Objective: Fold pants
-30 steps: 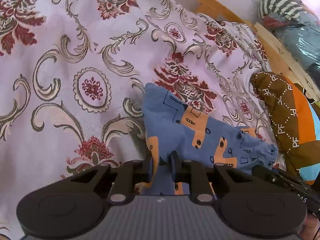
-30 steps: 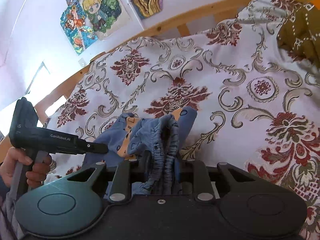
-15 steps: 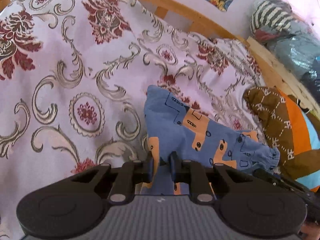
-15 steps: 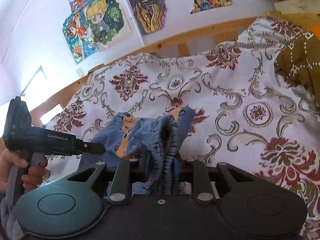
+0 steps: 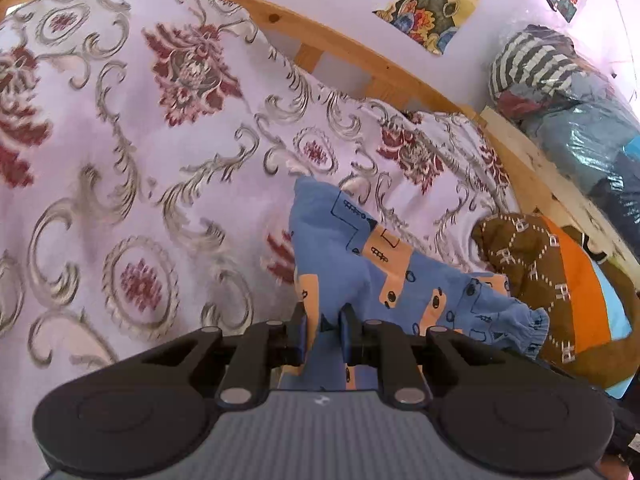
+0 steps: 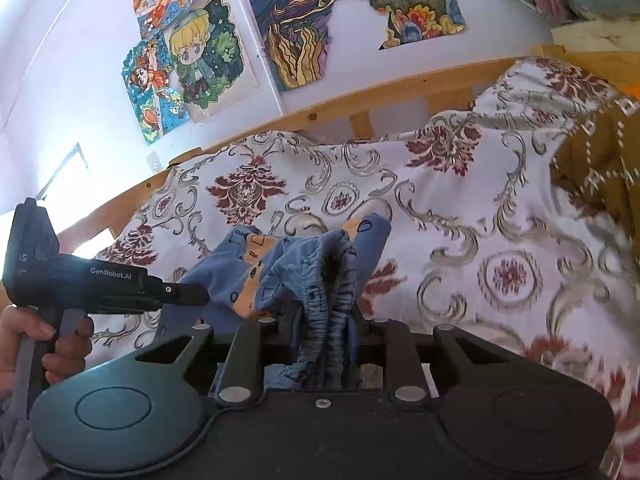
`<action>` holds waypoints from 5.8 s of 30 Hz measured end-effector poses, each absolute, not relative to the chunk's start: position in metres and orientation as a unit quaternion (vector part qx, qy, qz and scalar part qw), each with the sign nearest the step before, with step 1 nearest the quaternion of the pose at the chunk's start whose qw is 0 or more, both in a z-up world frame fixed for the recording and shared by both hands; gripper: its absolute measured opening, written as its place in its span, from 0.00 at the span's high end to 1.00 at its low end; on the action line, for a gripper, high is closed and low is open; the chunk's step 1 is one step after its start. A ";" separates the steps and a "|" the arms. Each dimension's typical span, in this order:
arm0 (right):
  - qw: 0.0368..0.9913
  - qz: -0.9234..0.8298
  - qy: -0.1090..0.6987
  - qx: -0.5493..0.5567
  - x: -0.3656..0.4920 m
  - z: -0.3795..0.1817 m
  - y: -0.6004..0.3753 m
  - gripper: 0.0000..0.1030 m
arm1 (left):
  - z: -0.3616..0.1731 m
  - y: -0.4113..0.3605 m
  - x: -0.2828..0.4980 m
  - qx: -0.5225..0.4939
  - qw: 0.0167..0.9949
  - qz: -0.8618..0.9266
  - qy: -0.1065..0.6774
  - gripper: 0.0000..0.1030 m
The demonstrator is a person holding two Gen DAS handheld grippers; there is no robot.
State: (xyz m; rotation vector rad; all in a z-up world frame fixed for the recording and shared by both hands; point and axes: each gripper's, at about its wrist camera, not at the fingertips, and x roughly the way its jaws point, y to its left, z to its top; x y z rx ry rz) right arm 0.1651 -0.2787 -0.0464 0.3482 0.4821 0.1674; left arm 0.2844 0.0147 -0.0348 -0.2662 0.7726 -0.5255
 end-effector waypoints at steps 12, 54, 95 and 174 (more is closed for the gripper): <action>0.921 0.071 0.327 0.199 0.247 -0.075 -0.311 0.77 | -0.064 -0.002 0.335 -0.128 0.878 -0.243 0.392 0.83; 0.983 -0.037 0.165 0.066 0.114 0.002 -0.239 0.01 | -0.009 0.030 0.203 -0.042 0.956 -0.087 0.276 0.00; 0.975 -0.046 0.211 0.056 0.014 -0.030 -0.224 0.01 | -0.025 0.000 0.082 0.065 0.949 -0.081 0.298 0.00; 0.974 -0.045 0.214 0.055 0.014 -0.029 -0.223 0.01 | -0.025 0.006 0.083 0.042 0.946 -0.080 0.312 0.00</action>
